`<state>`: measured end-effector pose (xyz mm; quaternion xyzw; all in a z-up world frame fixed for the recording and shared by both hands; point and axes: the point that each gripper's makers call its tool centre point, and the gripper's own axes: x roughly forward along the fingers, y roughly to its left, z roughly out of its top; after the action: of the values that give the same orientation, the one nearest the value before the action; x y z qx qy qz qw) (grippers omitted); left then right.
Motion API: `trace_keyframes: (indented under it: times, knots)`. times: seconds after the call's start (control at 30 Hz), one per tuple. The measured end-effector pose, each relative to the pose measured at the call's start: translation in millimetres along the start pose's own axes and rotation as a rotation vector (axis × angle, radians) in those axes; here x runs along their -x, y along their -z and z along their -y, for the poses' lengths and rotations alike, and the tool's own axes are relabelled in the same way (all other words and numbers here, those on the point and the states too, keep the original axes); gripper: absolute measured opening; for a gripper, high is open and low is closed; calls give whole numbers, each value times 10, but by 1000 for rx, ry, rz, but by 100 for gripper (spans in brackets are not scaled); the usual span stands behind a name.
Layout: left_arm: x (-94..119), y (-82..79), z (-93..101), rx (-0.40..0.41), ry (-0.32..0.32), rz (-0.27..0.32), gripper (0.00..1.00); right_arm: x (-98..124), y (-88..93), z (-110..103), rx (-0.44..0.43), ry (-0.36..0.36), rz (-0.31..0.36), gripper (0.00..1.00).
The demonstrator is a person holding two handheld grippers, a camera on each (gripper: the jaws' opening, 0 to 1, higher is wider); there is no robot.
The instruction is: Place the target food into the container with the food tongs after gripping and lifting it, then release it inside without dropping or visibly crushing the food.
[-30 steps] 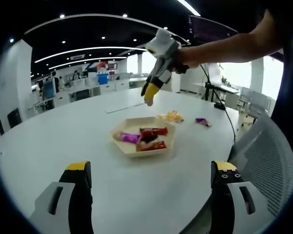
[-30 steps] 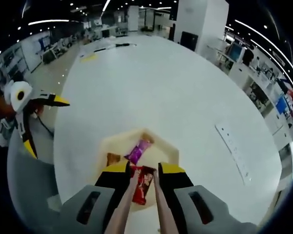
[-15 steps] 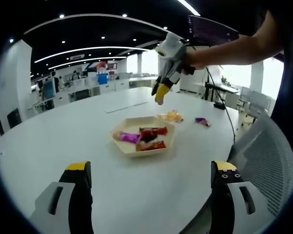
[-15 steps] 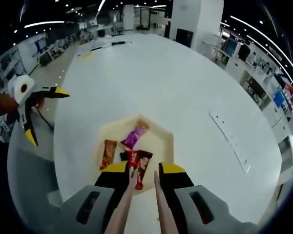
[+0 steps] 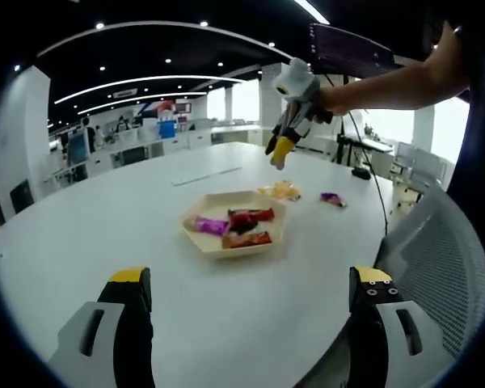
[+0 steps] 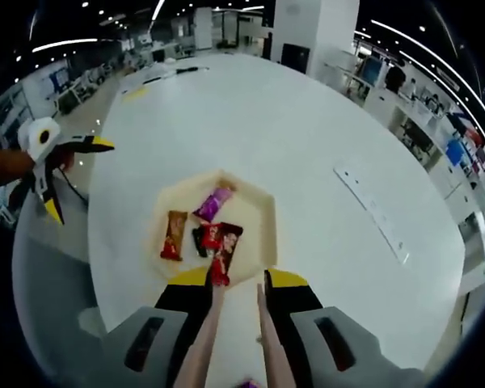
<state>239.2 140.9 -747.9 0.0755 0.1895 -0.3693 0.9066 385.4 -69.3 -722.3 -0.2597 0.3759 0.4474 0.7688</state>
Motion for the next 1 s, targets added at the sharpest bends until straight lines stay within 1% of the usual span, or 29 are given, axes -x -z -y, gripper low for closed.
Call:
trace_keyframes:
  times: [0.4, 0.67, 0.8, 1.0]
  knots:
    - [0, -1, 6, -1, 5, 1, 99, 190, 183, 113, -44, 36, 23, 25]
    - [0, 1, 22, -3, 10, -1, 99, 282, 384, 158, -83, 58, 18, 26]
    - [-1, 4, 18, 0, 8, 0, 99, 334, 482, 183, -89, 76, 13, 26]
    - [-1, -1, 19, 0, 8, 2, 99, 400, 662, 190, -139, 96, 20, 26]
